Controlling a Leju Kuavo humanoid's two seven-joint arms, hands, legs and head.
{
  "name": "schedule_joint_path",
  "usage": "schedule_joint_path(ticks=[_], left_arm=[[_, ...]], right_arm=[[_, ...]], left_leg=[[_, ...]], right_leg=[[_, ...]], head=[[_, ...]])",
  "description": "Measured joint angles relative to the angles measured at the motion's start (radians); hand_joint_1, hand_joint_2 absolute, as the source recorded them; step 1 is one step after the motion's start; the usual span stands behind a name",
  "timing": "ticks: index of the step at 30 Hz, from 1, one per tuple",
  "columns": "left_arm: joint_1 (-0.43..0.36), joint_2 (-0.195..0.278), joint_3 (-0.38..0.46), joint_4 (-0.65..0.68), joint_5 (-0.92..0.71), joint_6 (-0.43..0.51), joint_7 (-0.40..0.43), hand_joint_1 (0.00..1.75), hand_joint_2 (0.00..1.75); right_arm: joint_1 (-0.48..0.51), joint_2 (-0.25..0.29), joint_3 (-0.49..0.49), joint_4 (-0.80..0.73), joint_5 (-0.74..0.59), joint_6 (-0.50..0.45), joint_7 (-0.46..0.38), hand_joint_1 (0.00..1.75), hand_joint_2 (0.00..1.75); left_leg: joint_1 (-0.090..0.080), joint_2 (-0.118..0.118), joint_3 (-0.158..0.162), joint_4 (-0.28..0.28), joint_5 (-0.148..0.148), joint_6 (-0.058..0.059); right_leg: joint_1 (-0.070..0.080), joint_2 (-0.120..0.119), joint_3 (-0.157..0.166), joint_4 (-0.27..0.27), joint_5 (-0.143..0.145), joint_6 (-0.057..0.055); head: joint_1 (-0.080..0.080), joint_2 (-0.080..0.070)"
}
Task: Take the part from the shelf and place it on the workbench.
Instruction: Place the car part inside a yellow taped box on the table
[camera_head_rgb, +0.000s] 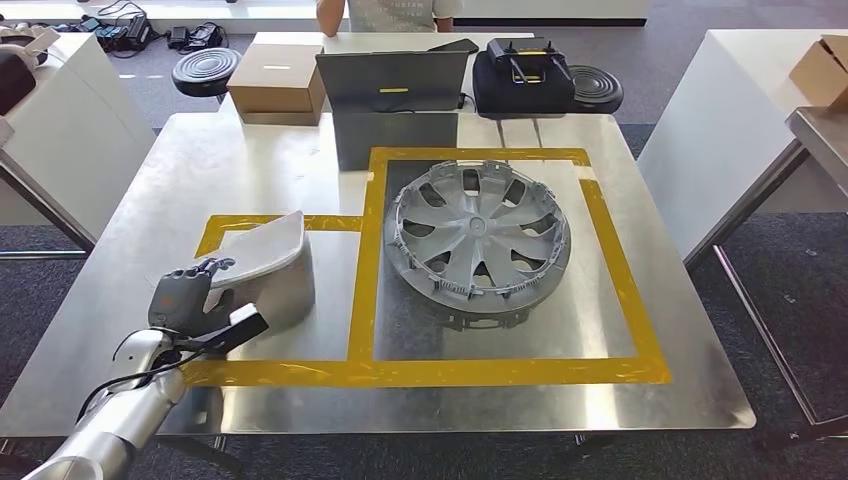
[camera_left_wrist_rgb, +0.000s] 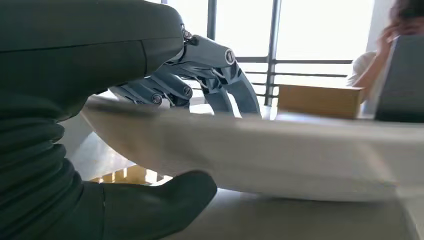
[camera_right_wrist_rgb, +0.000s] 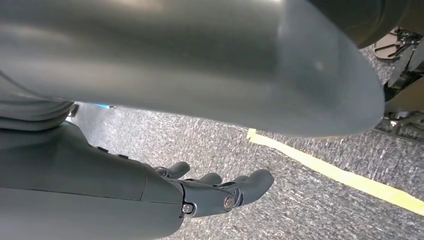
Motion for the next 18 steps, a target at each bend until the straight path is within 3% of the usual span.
schedule_joint_path(ticks=[6, 10, 13, 16, 18], left_arm=[[0.045, -0.045, 0.09, -0.088, -0.056, 0.002, -0.126, 0.0, 1.75], [0.055, -0.074, 0.138, -0.121, -0.026, 0.002, -0.186, 0.0, 0.0], [0.062, -0.088, 0.147, -0.141, 0.115, 0.001, -0.199, 0.0, 0.0], [0.078, -0.091, 0.122, -0.188, 0.421, -0.04, -0.201, 0.0, 0.0], [0.097, -0.09, 0.1, -0.247, 0.66, -0.125, -0.202, 0.0, 0.0]], right_arm=[[-0.005, 0.0, 0.0, 0.0, 0.0, 0.0, 0.0, 0.0, 0.0], [-0.007, 0.0, 0.0, 0.0, -0.001, 0.0, -0.001, 0.0, 0.0], [-0.007, 0.0, 0.0, 0.0, -0.003, 0.0, -0.004, 0.0, 0.0], [-0.007, 0.0, 0.0, 0.0, -0.009, 0.0, -0.011, 0.0, 0.0], [-0.007, 0.0, 0.0, 0.0, -0.013, 0.0, -0.013, 0.0, 0.0]], left_leg=[[0.0, 0.0, 0.0, 0.0, 0.0, 0.0], [0.0, 0.0, 0.0, 0.0, 0.0, 0.0], [0.0, 0.0, 0.0, 0.0, 0.0, 0.0], [0.0, 0.0, 0.0, 0.0, 0.0, 0.0], [0.0, 0.0, 0.0, 0.0, 0.0, 0.0]], right_leg=[[0.0, 0.0, 0.0, 0.0, 0.0, 0.0], [0.0, 0.0, 0.0, 0.0, 0.0, 0.0], [0.0, 0.0, 0.0, 0.0, 0.0, 0.0], [0.0, 0.0, 0.0, 0.0, 0.0, 0.0], [0.001, 0.0, 0.0, 0.0, 0.0, 0.0]], head=[[0.0, 0.0], [0.0, 0.0], [0.0, 0.0], [0.0, 0.0], [0.0, 0.0]])
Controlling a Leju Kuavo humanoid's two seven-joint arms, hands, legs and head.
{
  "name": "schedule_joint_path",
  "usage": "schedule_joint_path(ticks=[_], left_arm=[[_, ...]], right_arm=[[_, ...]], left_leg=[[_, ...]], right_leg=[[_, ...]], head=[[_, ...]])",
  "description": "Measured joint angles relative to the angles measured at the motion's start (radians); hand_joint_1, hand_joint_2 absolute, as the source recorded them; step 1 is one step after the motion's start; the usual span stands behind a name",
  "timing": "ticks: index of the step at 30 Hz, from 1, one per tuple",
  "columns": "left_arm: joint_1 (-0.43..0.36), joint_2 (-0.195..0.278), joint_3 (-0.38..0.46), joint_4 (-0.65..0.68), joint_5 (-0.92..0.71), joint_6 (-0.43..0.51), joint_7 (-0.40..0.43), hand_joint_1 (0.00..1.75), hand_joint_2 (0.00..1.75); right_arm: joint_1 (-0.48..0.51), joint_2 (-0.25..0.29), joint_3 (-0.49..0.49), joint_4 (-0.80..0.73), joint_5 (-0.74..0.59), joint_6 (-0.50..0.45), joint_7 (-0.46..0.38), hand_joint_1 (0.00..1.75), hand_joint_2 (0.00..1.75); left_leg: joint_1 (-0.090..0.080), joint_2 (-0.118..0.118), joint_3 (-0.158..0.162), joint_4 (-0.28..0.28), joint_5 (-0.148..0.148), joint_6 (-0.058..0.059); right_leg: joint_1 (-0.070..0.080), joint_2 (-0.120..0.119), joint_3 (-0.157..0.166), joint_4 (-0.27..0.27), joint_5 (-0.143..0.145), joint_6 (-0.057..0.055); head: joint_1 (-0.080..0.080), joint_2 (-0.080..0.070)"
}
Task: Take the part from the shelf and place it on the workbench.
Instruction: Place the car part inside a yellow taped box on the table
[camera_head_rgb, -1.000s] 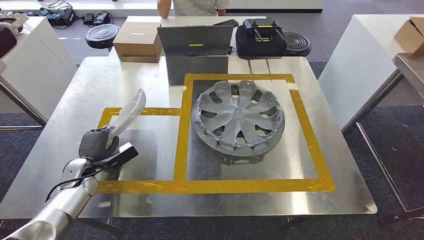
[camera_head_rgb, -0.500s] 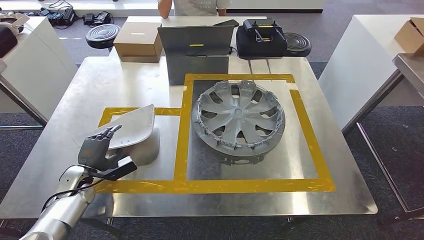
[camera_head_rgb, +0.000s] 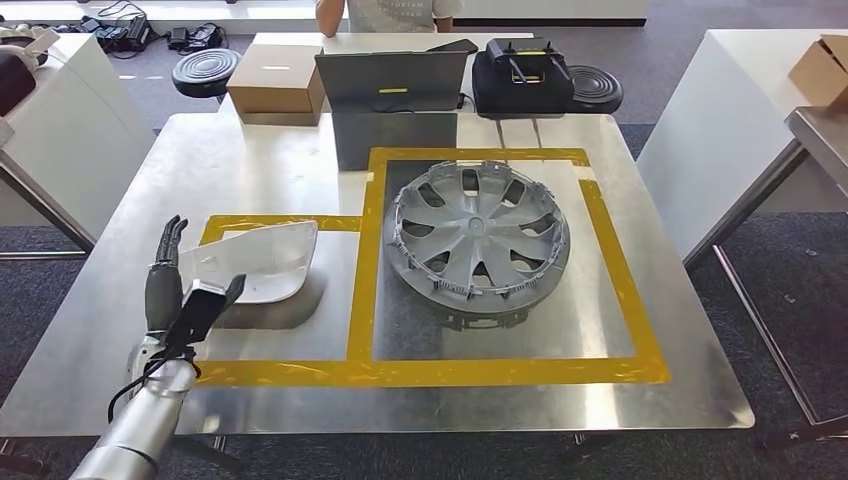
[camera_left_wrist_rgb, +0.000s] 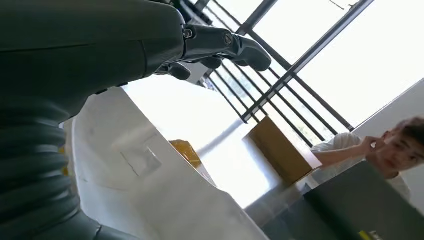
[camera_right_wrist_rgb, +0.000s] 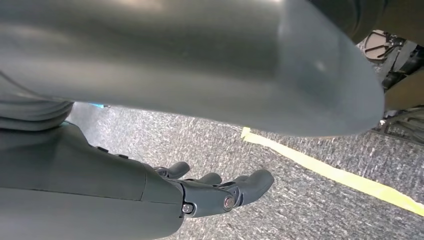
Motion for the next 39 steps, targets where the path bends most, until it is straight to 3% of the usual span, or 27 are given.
schedule_joint_path(ticks=[2, 5, 7, 10, 16, 21, 24, 26, 29, 30, 31, 32, 35, 36, 39], left_arm=[[0.028, -0.001, -0.01, -0.089, 0.234, -0.147, -0.001, 0.0, 0.0], [0.075, -0.019, 0.012, -0.245, 0.481, -0.439, -0.003, 0.0, 0.0], [0.109, -0.044, 0.052, -0.354, 0.553, -0.594, -0.004, 0.0, 0.0], [0.164, -0.083, 0.113, -0.516, 0.602, -0.72, -0.006, 0.0, 0.0], [0.26, -0.113, 0.181, -0.721, 0.632, -0.778, -0.006, 0.0, 0.0], [0.308, -0.121, 0.223, -0.784, 0.62, -0.799, -0.005, 0.0, 0.0], [0.328, -0.126, 0.244, -0.798, 0.616, -0.808, -0.005, 0.0, 0.0], [0.34, -0.132, 0.252, -0.803, 0.615, -0.811, -0.005, 0.0, 0.0], [0.363, -0.142, 0.261, -0.804, 0.609, -0.812, -0.003, 0.0, 0.0], [0.373, -0.145, 0.263, -0.804, 0.605, -0.811, -0.003, 0.0, 0.0], [0.382, -0.148, 0.265, -0.804, 0.601, -0.809, -0.003, 0.0, 0.0], [0.39, -0.151, 0.268, -0.804, 0.598, -0.808, -0.002, 0.0, 0.0], [0.411, -0.158, 0.279, -0.807, 0.589, -0.806, -0.003, 0.0, 0.0], [0.415, -0.16, 0.283, -0.808, 0.587, -0.806, -0.003, 0.0, 0.0], [0.427, -0.164, 0.292, -0.811, 0.581, -0.806, -0.002, 0.0, 0.0]], right_arm=[[0.0, 0.0, 0.0, 0.0, -0.004, 0.0, 0.0, 0.0, 0.0], [0.001, 0.0, 0.0, 0.0, -0.006, 0.0, 0.001, 0.0, 0.0], [0.001, 0.0, 0.0, 0.0, -0.004, 0.0, 0.002, 0.0, 0.0], [0.002, 0.0, 0.0, 0.0, 0.002, 0.0, 0.002, 0.0, 0.0], [0.001, 0.0, 0.0, 0.0, 0.004, 0.0, 0.001, 0.0, 0.0], [0.001, 0.001, 0.0, 0.0, 0.008, 0.0, 0.005, 0.0, 0.0], [0.001, 0.001, 0.0, 0.0, 0.012, 0.0, 0.012, 0.0, 0.0], [0.001, 0.0, 0.0, 0.0, 0.013, 0.0, 0.016, 0.0, 0.0], [0.002, 0.0, 0.0, 0.0, 0.021, 0.0, 0.016, 0.0, 0.0], [0.002, -0.001, 0.0, 0.0, 0.024, 0.0, 0.016, 0.0, 0.0], [0.002, -0.002, 0.0, 0.0, 0.026, 0.0, 0.016, 0.0, 0.0], [0.002, -0.003, 0.0, 0.0, 0.028, 0.0, 0.016, 0.0, 0.0], [-0.001, -0.008, 0.0, 0.0, 0.031, 0.0, 0.016, 0.0, 0.0], [-0.002, -0.008, 0.0, 0.0, 0.031, 0.0, 0.016, 0.0, 0.0], [-0.003, -0.01, 0.0, 0.0, 0.033, 0.0, 0.015, 0.0, 0.0]], left_leg=[[0.0, 0.0, 0.0, 0.0, 0.0, 0.0], [0.0, 0.0, 0.0, 0.0, 0.0, 0.0], [0.0, 0.001, 0.0, 0.0, -0.001, 0.0], [-0.001, 0.001, 0.0, 0.0, -0.002, 0.0], [-0.002, 0.001, 0.0, 0.001, -0.004, 0.002], [-0.007, 0.001, 0.0, 0.004, -0.006, 0.008], [-0.005, 0.002, 0.001, -0.001, 0.003, 0.018], [0.001, 0.004, 0.0, -0.009, 0.013, 0.026], [0.003, 0.007, -0.011, -0.009, 0.02, 0.029], [0.003, 0.008, -0.017, -0.007, 0.022, 0.027], [0.003, 0.008, -0.022, -0.004, 0.025, 0.025], [0.004, 0.008, -0.028, -0.001, 0.027, 0.022], [0.006, 0.006, -0.037, 0.006, 0.036, 0.008], [0.006, 0.005, -0.038, 0.006, 0.04, 0.001], [0.007, 0.003, -0.042, 0.002, 0.053, -0.022]], right_leg=[[0.0, 0.0, 0.0, 0.0, 0.0, 0.0], [0.0, 0.0, 0.0, 0.0, 0.0, 0.0], [0.0, 0.001, 0.0, 0.0, 0.0, 0.0], [-0.001, 0.002, 0.0, -0.001, 0.0, 0.0], [-0.006, 0.001, 0.001, -0.002, -0.001, 0.003], [-0.009, 0.0, 0.002, -0.002, -0.001, 0.008], [-0.01, 0.001, 0.003, 0.0, 0.0, 0.018], [-0.01, 0.001, -0.012, 0.045, -0.041, 0.024], [-0.013, 0.001, -0.079, 0.228, -0.152, 0.032], [-0.014, 0.001, -0.09, 0.269, -0.167, 0.033], [-0.015, 0.0, -0.083, 0.271, -0.161, 0.033], [-0.016, 0.0, -0.055, 0.233, -0.139, 0.032], [-0.013, 0.002, 0.064, 0.042, -0.075, 0.022], [-0.01, 0.002, 0.08, 0.011, -0.07, 0.016], [-0.007, 0.002, 0.068, -0.001, -0.057, -0.008]], head=[[0.0, 0.0], [0.0, 0.0], [0.0, 0.0], [0.0, 0.0], [0.0, 0.0], [0.0, 0.0], [0.0, 0.0], [0.002, 0.0], [0.006, 0.0], [0.006, 0.0], [0.006, 0.0], [0.007, 0.0], [0.007, 0.0], [0.008, 0.0], [0.009, 0.0]])
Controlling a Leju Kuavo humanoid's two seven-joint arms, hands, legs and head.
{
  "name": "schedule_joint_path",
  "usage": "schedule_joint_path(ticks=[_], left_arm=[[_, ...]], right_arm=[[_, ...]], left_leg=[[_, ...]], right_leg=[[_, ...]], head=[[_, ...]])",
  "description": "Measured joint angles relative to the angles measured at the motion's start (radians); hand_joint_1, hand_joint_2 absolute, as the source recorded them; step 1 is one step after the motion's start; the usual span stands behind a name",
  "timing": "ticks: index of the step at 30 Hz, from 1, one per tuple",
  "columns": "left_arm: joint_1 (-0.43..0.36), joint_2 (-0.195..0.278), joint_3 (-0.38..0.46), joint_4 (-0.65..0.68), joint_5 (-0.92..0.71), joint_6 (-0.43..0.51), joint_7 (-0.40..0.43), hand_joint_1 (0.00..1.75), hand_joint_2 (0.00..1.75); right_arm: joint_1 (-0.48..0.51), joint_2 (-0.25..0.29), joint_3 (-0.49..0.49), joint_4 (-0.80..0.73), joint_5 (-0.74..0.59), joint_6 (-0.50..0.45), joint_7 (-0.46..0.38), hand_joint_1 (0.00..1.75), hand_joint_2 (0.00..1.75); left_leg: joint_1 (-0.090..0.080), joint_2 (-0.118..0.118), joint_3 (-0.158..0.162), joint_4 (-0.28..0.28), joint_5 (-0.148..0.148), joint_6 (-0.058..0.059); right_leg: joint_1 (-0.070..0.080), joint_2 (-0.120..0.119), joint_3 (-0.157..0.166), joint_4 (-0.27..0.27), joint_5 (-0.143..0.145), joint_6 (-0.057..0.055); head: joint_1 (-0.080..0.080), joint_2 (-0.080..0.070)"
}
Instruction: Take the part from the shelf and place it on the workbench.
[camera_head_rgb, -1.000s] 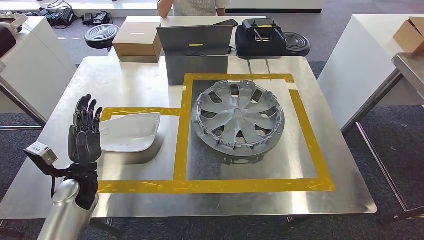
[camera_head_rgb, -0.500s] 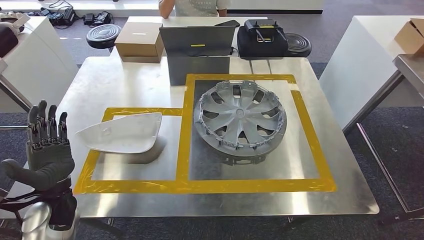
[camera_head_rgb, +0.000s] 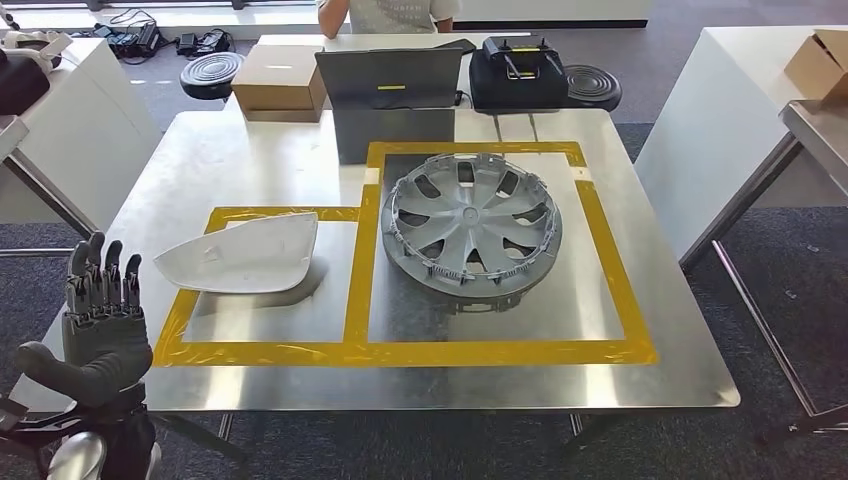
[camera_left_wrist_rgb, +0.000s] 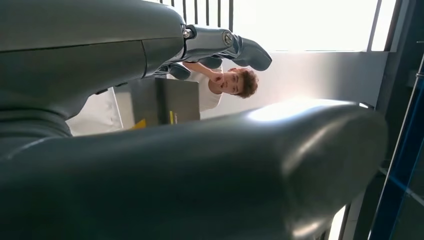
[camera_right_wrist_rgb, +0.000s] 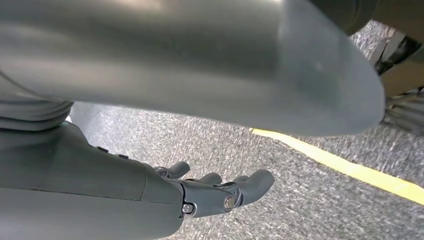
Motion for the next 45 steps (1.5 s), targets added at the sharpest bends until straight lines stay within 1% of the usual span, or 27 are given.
schedule_joint_path(ticks=[2, 5, 6, 7, 8, 9, 11, 13, 16, 17, 20, 21, 22, 23, 25, 27, 29, 31, 32, 34, 36, 37, 38, 40, 41, 43, 45], left_arm=[[0.007, -0.001, 0.008, 0.0, -0.003, 0.0, 0.0, 0.0, 0.0], [0.017, -0.002, 0.021, 0.002, -0.004, 0.0, 0.0, 0.0, 0.0], [0.021, -0.002, 0.025, 0.005, -0.005, -0.001, 0.0, 0.0, 0.0], [0.024, -0.003, 0.029, 0.007, -0.006, -0.003, 0.0, 0.0, 0.0], [0.027, -0.003, 0.033, 0.01, -0.009, -0.004, 0.0, 0.0, 0.0], [0.028, -0.004, 0.037, 0.012, -0.013, -0.004, 0.0, 0.0, 0.0], [0.027, -0.005, 0.041, 0.016, -0.023, -0.004, 0.0, 0.0, 0.0], [0.028, -0.008, 0.044, 0.024, -0.03, -0.004, 0.0, 0.0, 0.0], [0.028, -0.013, 0.05, 0.049, -0.038, -0.005, 0.0, 0.0, 0.0], [0.028, -0.016, 0.052, 0.059, -0.04, -0.006, 0.0, 0.0, 0.0], [0.029, -0.025, 0.065, 0.089, -0.052, -0.007, 0.0, 0.0, 0.0], [0.03, -0.029, 0.07, 0.101, -0.059, -0.007, 0.0, 0.0, 0.0], [0.031, -0.032, 0.076, 0.116, -0.068, -0.007, 0.0, 0.0, 0.0], [0.032, -0.035, 0.082, 0.132, -0.082, -0.007, 0.0, 0.0, 0.0], [0.035, -0.041, 0.093, 0.169, -0.119, -0.003, 0.0, 0.0, 0.0], [0.035, -0.046, 0.099, 0.209, -0.162, 0.012, 0.0, 0.0, 0.0], [0.032, -0.047, 0.101, 0.257, -0.205, 0.031, 0.0, 0.0, 0.0], [0.03, -0.046, 0.105, 0.322, -0.242, 0.044, 0.0, 0.0, 0.0], [0.028, -0.043, 0.107, 0.357, -0.258, 0.052, 0.0, 0.0, 0.0], [0.02, -0.032, 0.111, 0.433, -0.284, 0.076, 0.0, 0.0, 0.0], [0.006, -0.017, 0.113, 0.523, -0.315, 0.103, 0.001, 0.0, 0.0], [0.001, -0.01, 0.114, 0.571, -0.333, 0.115, 0.001, 0.0, 0.0], [-0.005, -0.003, 0.115, 0.617, -0.35, 0.127, 0.001, 0.0, 0.0], [-0.024, 0.009, 0.116, 0.713, -0.371, 0.154, 0.001, 0.0, 0.0], [-0.039, 0.014, 0.116, 0.766, -0.378, 0.17, 0.001, 0.0, 0.0], [-0.068, 0.025, 0.115, 0.884, -0.397, 0.204, 0.003, 0.0, 0.0], [-0.088, 0.034, 0.115, 1.001, -0.417, 0.235, 0.012, 0.0, 0.0]], right_arm=[[0.0, 0.0, 0.0, 0.0, 0.0, 0.0, 0.0, 0.0, 0.0], [0.001, -0.001, 0.0, 0.0, -0.001, 0.0, 0.0, 0.0, 0.0], [0.001, -0.001, 0.0, 0.0, -0.002, 0.0, 0.001, 0.0, 0.0], [0.002, -0.001, 0.0, 0.0, -0.004, 0.0, 0.002, 0.0, 0.0], [0.002, -0.001, 0.0, 0.0, -0.006, 0.0, 0.003, 0.0, 0.0], [0.002, -0.001, 0.0, 0.0, -0.007, 0.0, 0.004, 0.0, 0.0], [0.002, -0.001, 0.0, 0.0, -0.008, 0.0, 0.004, 0.0, 0.0], [0.001, -0.001, 0.0, 0.0, -0.01, 0.0, 0.004, 0.0, 0.0], [0.003, -0.002, 0.0, 0.0, -0.013, 0.0, 0.001, 0.0, 0.0], [0.004, -0.002, 0.0, 0.0, -0.014, 0.0, 0.0, 0.0, 0.0], [0.005, -0.003, 0.0, 0.0, -0.014, 0.004, -0.001, 0.0, 0.0], [0.004, -0.003, 0.0, 0.0, -0.014, 0.006, -0.001, 0.0, 0.0], [0.004, -0.003, 0.0, 0.0, -0.014, 0.006, -0.001, 0.0, 0.0], [0.004, -0.003, 0.0, 0.0, -0.014, 0.006, 0.0, 0.0, 0.0], [0.004, -0.004, 0.0, 0.0, -0.015, 0.006, 0.001, 0.0, 0.0], [0.001, -0.006, 0.0, -0.001, -0.015, 0.009, 0.001, 0.0, 0.0], [0.0, -0.008, 0.0, -0.001, -0.015, 0.014, 0.001, 0.0, 0.0], [0.0, -0.008, 0.0, -0.001, -0.015, 0.014, 0.001, 0.0, 0.0], [0.0, -0.008, 0.0, -0.001, -0.015, 0.014, 0.001, 0.0, 0.0], [0.0, -0.008, 0.0, -0.001, -0.015, 0.012, 0.0, 0.0, 0.0], [0.001, -0.008, 0.0, -0.001, -0.017, 0.011, 0.002, 0.0, 0.0], [0.001, -0.008, 0.0, -0.001, -0.019, 0.011, 0.003, 0.0, 0.0], [0.002, -0.008, -0.001, -0.001, -0.021, 0.011, 0.004, 0.0, 0.0], [0.002, -0.008, -0.002, -0.001, -0.023, 0.011, 0.004, 0.0, 0.0], [0.002, -0.009, -0.002, -0.001, -0.025, 0.011, 0.003, 0.0, 0.0], [0.002, -0.011, -0.002, -0.002, -0.028, 0.011, 0.0, 0.0, 0.0], [0.004, -0.013, -0.002, -0.002, -0.031, 0.011, -0.004, 0.0, 0.0]], left_leg=[[0.002, -0.001, -0.016, 0.032, -0.04, -0.011], [0.004, -0.001, -0.067, 0.203, -0.174, -0.02], [0.004, -0.001, -0.074, 0.253, -0.196, -0.022], [0.004, -0.001, -0.065, 0.274, -0.195, -0.023], [0.004, 0.0, -0.038, 0.257, -0.177, -0.022], [0.004, 0.0, 0.007, 0.204, -0.151, -0.021], [0.003, -0.001, 0.108, 0.061, -0.129, -0.014], [0.0, -0.003, 0.151, -0.015, -0.135, -0.001], [-0.002, -0.002, 0.136, -0.02, -0.117, 0.024], [0.0, 0.0, 0.127, -0.021, -0.107, 0.032], [0.0, 0.004, 0.088, -0.021, -0.075, 0.045], [-0.001, 0.004, 0.074, -0.02, -0.065, 0.046], [-0.003, 0.004, 0.061, -0.018, -0.054, 0.046], [-0.004, 0.004, 0.047, -0.016, -0.045, 0.045], [-0.007, 0.004, 0.024, -0.013, -0.027, 0.044], [-0.01, 0.005, 0.01, -0.012, -0.011, 0.037], [-0.008, 0.005, 0.007, -0.016, 0.006, 0.026], [-0.006, 0.005, 0.003, -0.017, 0.011, 0.014], [-0.006, 0.003, -0.003, -0.004, -0.008, 0.008], [-0.002, 0.001, -0.028, 0.077, -0.095, -0.003], [0.003, 0.001, -0.054, 0.201, -0.175, -0.014], [0.006, 0.001, -0.055, 0.242, -0.182, -0.019], [0.01, 0.001, -0.041, 0.254, -0.165, -0.024], [0.018, 0.001, 0.034, 0.177, -0.111, -0.035], [0.021, 0.0, 0.085, 0.106, -0.108, -0.04], [0.021, -0.003, 0.144, 0.008, -0.128, -0.031], [0.017, -0.005, 0.142, -0.007, -0.134, -0.005]], right_leg=[[-0.004, -0.003, -0.015, -0.005, 0.018, -0.016], [-0.003, -0.005, -0.049, -0.005, 0.045, -0.025], [-0.002, -0.006, -0.061, -0.004, 0.054, -0.025], [-0.001, -0.006, -0.074, -0.003, 0.063, -0.024], [-0.001, -0.006, -0.085, -0.002, 0.071, -0.022], [-0.002, -0.006, -0.095, 0.0, 0.078, -0.019], [-0.001, -0.006, -0.108, 0.005, 0.091, -0.01], [0.001, -0.006, -0.111, 0.007, 0.103, 0.002], [-0.001, -0.003, -0.117, 0.01, 0.11, 0.021], [-0.002, -0.002, -0.126, 0.029, 0.084, 0.026], [-0.004, -0.001, -0.175, 0.189, -0.057, 0.038], [-0.004, -0.002, -0.184, 0.243, -0.083, 0.04], [-0.003, -0.002, -0.179, 0.271, -0.086, 0.039], [-0.002, -0.001, -0.157, 0.266, -0.068, 0.035], [0.006, -0.001, -0.066, 0.16, -0.019, 0.019], [0.015, -0.002, 0.026, 0.023, -0.011, 0.001], [0.021, -0.004, 0.053, -0.033, -0.017, -0.007], [0.018, -0.006, 0.043, -0.042, 0.003, -0.016], [0.015, -0.007, 0.035, -0.046, 0.015, -0.022], [0.01, -0.011, 0.013, -0.051, 0.039, -0.03], [0.009, -0.011, -0.018, -0.048, 0.06, -0.029], [0.008, -0.012, -0.034, -0.045, 0.071, -0.027], [0.005, -0.012, -0.053, -0.039, 0.081, -0.023], [-0.001, -0.013, -0.087, -0.024, 0.097, -0.012], [-0.002, -0.013, -0.101, -0.014, 0.103, -0.005], [0.0, -0.013, -0.116, 0.0, 0.115, 0.008], [0.0, -0.01, -0.121, 0.002, 0.13, 0.021]], head=[[-0.002, 0.0], [-0.007, 0.0], [-0.007, 0.0], [-0.007, 0.0], [-0.008, 0.0], [-0.008, 0.0], [-0.009, 0.0], [-0.01, 0.0], [-0.008, 0.0], [-0.006, 0.0], [0.002, 0.0], [0.004, 0.0], [0.005, 0.0], [0.006, 0.0], [0.007, 0.0], [0.007, 0.0], [0.009, 0.0], [0.012, 0.0], [0.012, 0.0], [0.009, 0.0], [0.007, 0.0], [0.007, 0.0], [0.006, 0.0], [0.006, 0.0], [0.003, 0.0], [0.001, 0.0], [0.003, 0.0]])
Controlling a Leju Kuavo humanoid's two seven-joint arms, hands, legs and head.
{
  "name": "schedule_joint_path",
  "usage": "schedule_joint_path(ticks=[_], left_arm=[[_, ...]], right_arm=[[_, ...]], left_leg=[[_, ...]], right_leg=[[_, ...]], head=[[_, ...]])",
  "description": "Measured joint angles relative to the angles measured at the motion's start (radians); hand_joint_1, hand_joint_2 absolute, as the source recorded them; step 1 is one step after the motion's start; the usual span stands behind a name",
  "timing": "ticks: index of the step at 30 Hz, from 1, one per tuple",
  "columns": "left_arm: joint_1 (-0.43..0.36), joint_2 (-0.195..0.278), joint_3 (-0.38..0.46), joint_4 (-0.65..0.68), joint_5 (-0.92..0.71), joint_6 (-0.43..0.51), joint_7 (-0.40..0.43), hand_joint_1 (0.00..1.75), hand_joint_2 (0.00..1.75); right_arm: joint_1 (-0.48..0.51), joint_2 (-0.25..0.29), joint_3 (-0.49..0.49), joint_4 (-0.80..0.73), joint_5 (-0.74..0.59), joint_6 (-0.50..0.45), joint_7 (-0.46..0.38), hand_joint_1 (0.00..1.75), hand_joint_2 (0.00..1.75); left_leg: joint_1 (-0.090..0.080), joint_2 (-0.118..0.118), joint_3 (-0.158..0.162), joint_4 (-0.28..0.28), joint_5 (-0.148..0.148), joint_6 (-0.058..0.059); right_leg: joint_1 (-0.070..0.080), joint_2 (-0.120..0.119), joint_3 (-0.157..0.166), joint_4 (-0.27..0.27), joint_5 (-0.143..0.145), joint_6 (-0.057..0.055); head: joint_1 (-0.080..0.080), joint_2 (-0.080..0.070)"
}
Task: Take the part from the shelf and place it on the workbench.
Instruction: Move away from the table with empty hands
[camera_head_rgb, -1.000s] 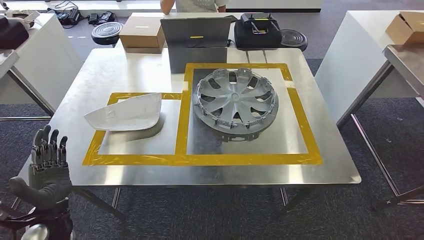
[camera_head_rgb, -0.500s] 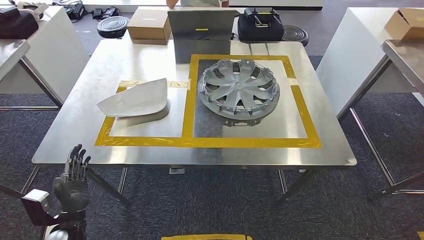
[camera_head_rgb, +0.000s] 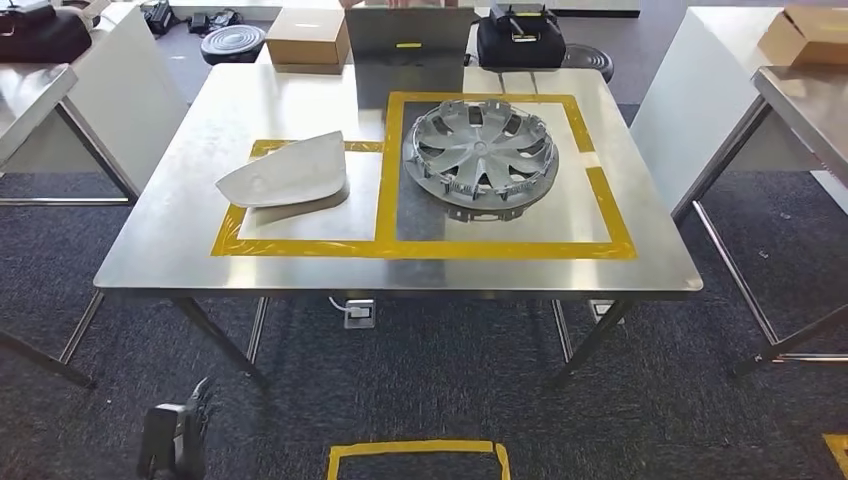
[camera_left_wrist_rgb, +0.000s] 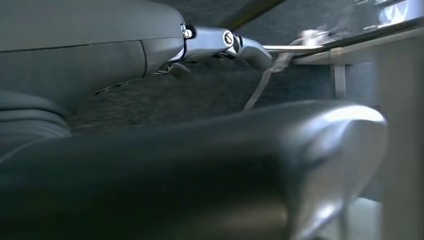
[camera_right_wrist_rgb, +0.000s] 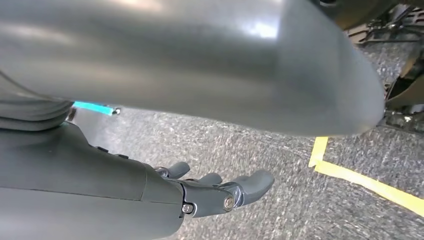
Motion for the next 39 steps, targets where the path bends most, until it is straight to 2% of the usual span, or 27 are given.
schedule_joint_path(ticks=[2, 4, 6, 7, 8, 9, 10, 11, 13, 15, 17, 18, 21, 22, 23, 24, 25, 27, 29, 31, 32, 33, 34, 36, 37, 38, 39], left_arm=[[-0.016, 0.006, 0.0, 0.097, -0.013, 0.02, 0.023, 0.0, 0.0], [-0.026, 0.012, 0.0, 0.171, -0.021, 0.037, 0.062, 0.0, 0.0], [-0.029, 0.017, 0.0, 0.231, -0.031, 0.054, 0.118, 0.0, 0.0], [-0.027, 0.02, 0.0, 0.255, -0.036, 0.062, 0.149, 0.0, 0.0], [-0.024, 0.021, 0.0, 0.278, -0.042, 0.07, 0.181, 0.0, 0.0], [-0.02, 0.023, -0.001, 0.296, -0.048, 0.074, 0.208, 0.0, 0.0], [-0.016, 0.023, -0.002, 0.313, -0.055, 0.077, 0.235, 0.0, 0.0], [-0.012, 0.02, -0.004, 0.327, -0.063, 0.077, 0.261, 0.0, 0.0], [-0.006, 0.015, -0.012, 0.349, -0.074, 0.076, 0.306, 0.0, 0.0], [-0.002, 0.009, -0.02, 0.366, -0.082, 0.069, 0.355, 0.0, 0.0], [0.0, 0.002, -0.025, 0.381, -0.09, 0.06, 0.414, 0.0, 0.0], [0.002, -0.002, -0.026, 0.387, -0.093, 0.056, 0.438, 0.0, 0.0], [0.004, -0.015, -0.027, 0.398, -0.094, 0.046, 0.497, 0.0, 0.0], [0.004, -0.017, -0.027, 0.401, -0.091, 0.045, 0.519, 0.0, 0.0], [0.004, -0.019, -0.027, 0.403, -0.087, 0.045, 0.541, 0.0, 0.0], [0.004, -0.021, -0.027, 0.404, -0.082, 0.045, 0.561, 0.0, 0.0], [0.003, -0.022, -0.027, 0.406, -0.078, 0.045, 0.578, 0.0, 0.0], [0.001, -0.025, -0.027, 0.406, -0.072, 0.042, 0.602, 0.0, 0.0], [0.0, -0.028, -0.027, 0.407, -0.068, 0.033, 0.62, 0.0, 0.0], [0.001, -0.03, -0.027, 0.409, -0.065, 0.021, 0.638, 0.0, 0.0], [0.002, -0.03, -0.027, 0.411, -0.064, 0.016, 0.646, 0.0, 0.0], [0.002, -0.031, -0.027, 0.412, -0.064, 0.012, 0.652, 0.0, 0.0], [0.003, -0.031, -0.027, 0.413, -0.063, 0.01, 0.656, 0.0, 0.0], [0.004, -0.031, -0.027, 0.413, -0.063, 0.006, 0.659, 0.0, 0.0], [0.004, -0.031, -0.027, 0.413, -0.063, 0.005, 0.659, 0.0, 0.0], [0.004, -0.031, -0.027, 0.413, -0.063, 0.003, 0.659, 0.0, 0.0], [0.004, -0.032, -0.027, 0.413, -0.063, 0.002, 0.659, 0.0, 0.0]], right_arm=[[0.004, -0.001, 0.0, 0.0, 0.0, 0.001, -0.006, 0.0, 0.0], [0.007, -0.002, 0.0, 0.0, 0.001, 0.003, -0.015, 0.0, 0.0], [0.007, -0.004, 0.0, 0.0, 0.005, 0.004, -0.025, 0.0, 0.0], [0.007, -0.005, 0.0, 0.0, 0.007, 0.004, -0.029, 0.0, 0.0], [0.007, -0.007, 0.0, 0.0, 0.009, 0.004, -0.033, 0.0, 0.0], [0.007, -0.008, 0.0, 0.0, 0.01, 0.004, -0.036, 0.0, 0.0], [0.007, -0.009, 0.0, 0.0, 0.01, 0.004, -0.039, 0.0, 0.0], [0.006, -0.012, 0.0, 0.0, 0.01, 0.004, -0.043, 0.0, 0.0], [0.004, -0.017, 0.0, 0.0, 0.01, 0.009, -0.05, 0.0, 0.0], [0.003, -0.02, 0.0, 0.0, 0.01, 0.013, -0.05, 0.0, 0.0], [0.003, -0.021, 0.0, 0.0, 0.01, 0.01, -0.048, 0.0, 0.0], [0.002, -0.021, 0.0, 0.0, 0.01, 0.009, -0.048, 0.0, 0.0], [0.002, -0.021, 0.0, 0.0, 0.015, 0.01, -0.046, 0.0, 0.0], [0.002, -0.021, 0.0, 0.0, 0.017, 0.01, -0.046, 0.0, 0.0], [0.003, -0.02, 0.0, 0.0, 0.02, 0.01, -0.046, 0.0, 0.0], [0.003, -0.02, 0.001, 0.0, 0.022, 0.009, -0.047, 0.0, 0.0], [0.002, -0.021, 0.001, 0.0, 0.024, 0.01, -0.048, 0.0, 0.0], [0.002, -0.021, 0.002, 0.0, 0.025, 0.01, -0.05, 0.0, 0.0], [0.001, -0.021, 0.003, 0.0, 0.025, 0.01, -0.051, 0.0, 0.0], [0.003, -0.022, 0.003, 0.0, 0.025, 0.01, -0.052, 0.0, 0.0], [0.004, -0.022, 0.003, 0.0, 0.025, 0.011, -0.052, 0.0, 0.0], [0.007, -0.022, 0.003, 0.0, 0.026, 0.011, -0.052, 0.0, 0.0], [0.009, -0.022, 0.003, 0.0, 0.026, 0.012, -0.052, 0.0, 0.0], [0.01, -0.022, 0.003, 0.0, 0.027, 0.012, -0.052, 0.0, 0.0], [0.01, -0.022, 0.003, 0.0, 0.028, 0.012, -0.052, 0.0, 0.0], [0.01, -0.023, 0.003, 0.0, 0.028, 0.012, -0.052, 0.0, 0.0], [0.01, -0.023, 0.003, 0.0, 0.028, 0.012, -0.052, 0.0, 0.0]], left_leg=[[-0.001, 0.005, -0.015, 0.001, 0.013, 0.022], [-0.002, 0.009, -0.036, 0.001, 0.032, 0.039], [-0.006, 0.01, -0.064, 0.002, 0.053, 0.044], [-0.009, 0.011, -0.079, 0.004, 0.064, 0.046], [-0.013, 0.012, -0.093, 0.006, 0.074, 0.046], [-0.016, 0.013, -0.105, 0.007, 0.083, 0.047], [-0.019, 0.012, -0.116, 0.008, 0.092, 0.047], [-0.022, 0.012, -0.125, 0.008, 0.1, 0.046], [-0.021, 0.012, -0.134, 0.005, 0.117, 0.039], [-0.016, 0.012, -0.135, -0.003, 0.136, 0.028], [-0.015, 0.009, -0.14, -0.001, 0.131, 0.019], [-0.016, 0.008, -0.149, 0.02, 0.102, 0.015], [-0.011, 0.005, -0.187, 0.18, -0.035, 0.001], [-0.008, 0.005, -0.191, 0.232, -0.052, -0.005], [-0.006, 0.005, -0.185, 0.261, -0.045, -0.01], [-0.003, 0.005, -0.163, 0.257, -0.019, -0.016], [0.0, 0.006, -0.124, 0.218, 0.012, -0.022], [0.005, 0.004, -0.03, 0.086, 0.018, -0.03], [0.002, 0.002, 0.012, 0.007, -0.011, -0.017], [-0.001, 0.004, 0.001, 0.004, -0.005, 0.009], [-0.001, 0.006, -0.008, 0.006, 0.003, 0.021], [-0.001, 0.008, -0.019, 0.006, 0.013, 0.031], [0.0, 0.01, -0.033, 0.005, 0.025, 0.039], [-0.003, 0.011, -0.062, 0.006, 0.05, 0.046], [-0.005, 0.011, -0.078, 0.007, 0.062, 0.046], [-0.006, 0.011, -0.094, 0.008, 0.074, 0.046], [-0.007, 0.012, -0.109, 0.009, 0.087, 0.045]], right_leg=[[-0.005, 0.003, -0.009, 0.014, -0.016, 0.012], [-0.007, 0.004, -0.034, 0.09, -0.101, 0.02], [-0.006, 0.004, -0.063, 0.217, -0.192, 0.023], [-0.005, 0.004, -0.065, 0.263, -0.206, 0.022], [-0.003, 0.004, -0.052, 0.28, -0.198, 0.018], [0.001, 0.005, -0.022, 0.26, -0.174, 0.011], [0.006, 0.005, 0.025, 0.205, -0.147, 0.0], [0.011, 0.006, 0.08, 0.129, -0.138, -0.015], [0.021, 0.008, 0.162, 0.001, -0.143, -0.033], [0.028, 0.008, 0.177, -0.039, -0.144, -0.037], [0.022, 0.005, 0.168, -0.056, -0.12, -0.044], [0.018, 0.004, 0.16, -0.063, -0.106, -0.046], [0.012, 0.0, 0.121, -0.066, -0.071, -0.049], [0.011, -0.002, 0.106, -0.063, -0.061, -0.046], [0.008, -0.004, 0.089, -0.058, -0.051, -0.043], [0.005, -0.005, 0.071, -0.051, -0.042, -0.038], [0.0, -0.006, 0.053, -0.04, -0.035, -0.032], [-0.004, -0.007, 0.021, -0.015, -0.026, -0.019], [-0.001, -0.006, 0.004, 0.001, -0.014, -0.007], [-0.002, -0.005, -0.001, 0.003, 0.002, 0.005], [-0.005, -0.005, -0.006, 0.007, -0.006, 0.011], [-0.007, -0.004, -0.014, 0.026, -0.031, 0.017], [-0.008, -0.003, -0.027, 0.065, -0.076, 0.021], [-0.009, -0.002, -0.055, 0.187, -0.18, 0.027], [-0.008, -0.001, -0.062, 0.246, -0.208, 0.028], [-0.008, -0.001, -0.056, 0.281, -0.21, 0.026], [-0.007, -0.001, -0.035, 0.282, -0.191, 0.023]], head=[[0.003, 0.0], [0.007, 0.0], [0.01, 0.0], [0.011, 0.0], [0.011, 0.0], [0.012, 0.0], [0.012, 0.0], [0.011, 0.0], [0.011, 0.0], [0.014, 0.0], [0.017, 0.0], [0.015, 0.0], [0.009, 0.0], [0.009, 0.0], [0.008, 0.0], [0.008, 0.0], [0.007, 0.0], [0.003, 0.0], [0.001, 0.0], [0.004, 0.0], [0.004, 0.0], [0.006, 0.0], [0.008, 0.0], [0.011, 0.0], [0.012, 0.0], [0.012, 0.0], [0.012, 0.0]])
